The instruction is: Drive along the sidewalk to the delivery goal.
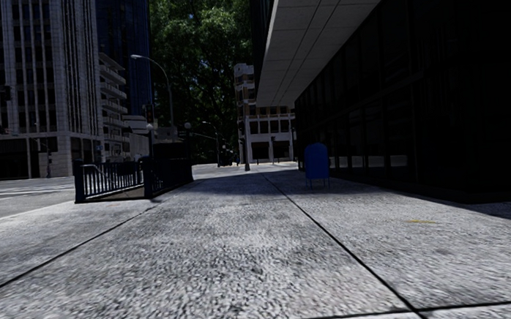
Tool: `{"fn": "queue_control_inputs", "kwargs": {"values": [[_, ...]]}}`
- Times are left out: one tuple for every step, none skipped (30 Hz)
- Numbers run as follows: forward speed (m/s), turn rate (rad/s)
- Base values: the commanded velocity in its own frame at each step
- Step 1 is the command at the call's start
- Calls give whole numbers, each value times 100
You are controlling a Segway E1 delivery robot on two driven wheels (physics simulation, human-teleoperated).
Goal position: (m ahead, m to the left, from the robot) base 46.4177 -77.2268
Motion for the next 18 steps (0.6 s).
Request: {"fn": "queue_control_inputs", "kwargs": {"values": [[200, 0], [200, 0], [200, 0], [200, 0], [200, 0], [200, 0], [200, 0], [200, 0], [200, 0], [200, 0], [200, 0], [200, 0], [200, 0], [200, 0], [200, 0], [200, 0], [200, 0], [200, 0]]}}
